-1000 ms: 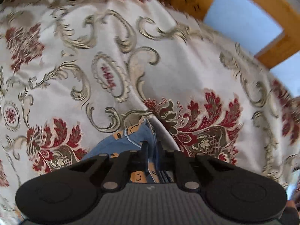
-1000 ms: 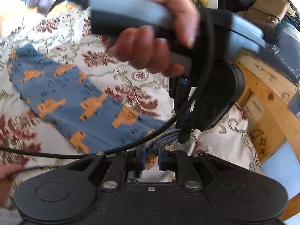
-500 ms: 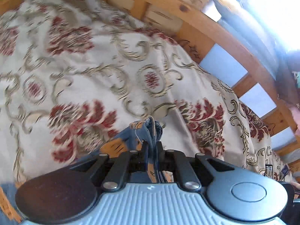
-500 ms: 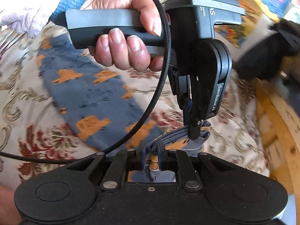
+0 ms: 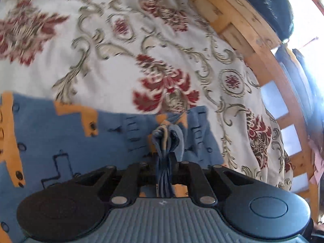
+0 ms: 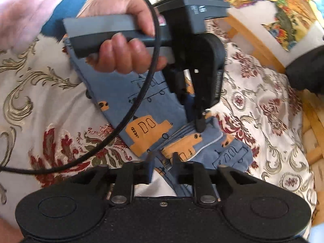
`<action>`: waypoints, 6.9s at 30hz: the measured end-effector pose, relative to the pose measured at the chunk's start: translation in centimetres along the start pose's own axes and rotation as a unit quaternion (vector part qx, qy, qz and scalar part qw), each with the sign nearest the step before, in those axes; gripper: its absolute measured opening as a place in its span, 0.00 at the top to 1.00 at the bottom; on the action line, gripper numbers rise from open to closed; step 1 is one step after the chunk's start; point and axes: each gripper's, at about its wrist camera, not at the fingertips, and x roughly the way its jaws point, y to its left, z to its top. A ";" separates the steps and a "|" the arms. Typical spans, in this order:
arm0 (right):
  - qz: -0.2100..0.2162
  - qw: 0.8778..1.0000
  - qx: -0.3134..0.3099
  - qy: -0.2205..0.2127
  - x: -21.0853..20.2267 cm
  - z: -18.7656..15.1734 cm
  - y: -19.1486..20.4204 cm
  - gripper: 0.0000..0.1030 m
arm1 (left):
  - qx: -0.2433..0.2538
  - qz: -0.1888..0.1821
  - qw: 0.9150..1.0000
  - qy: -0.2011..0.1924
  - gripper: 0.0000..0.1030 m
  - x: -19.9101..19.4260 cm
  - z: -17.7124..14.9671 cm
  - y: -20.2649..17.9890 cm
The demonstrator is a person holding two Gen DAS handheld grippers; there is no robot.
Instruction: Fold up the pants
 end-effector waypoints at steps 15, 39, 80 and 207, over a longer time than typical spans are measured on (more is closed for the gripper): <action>-0.039 0.998 -0.045 0.011 3.1 -0.3 1.7 0.85 | -0.023 -0.005 1.000 0.001 0.81 0.8 -0.5 1.7; -0.026 0.999 0.020 -0.002 2.0 -0.1 0.6 0.95 | -0.051 0.006 0.999 0.008 0.91 0.0 -0.6 1.5; 0.009 0.999 0.042 0.006 2.7 -0.6 0.3 0.94 | -0.026 -0.020 0.998 -0.051 0.75 0.7 -1.0 2.5; -0.056 0.974 0.218 -0.007 1.8 -0.4 -2.5 0.92 | -0.003 -0.012 0.999 -0.040 0.64 0.2 -0.4 2.8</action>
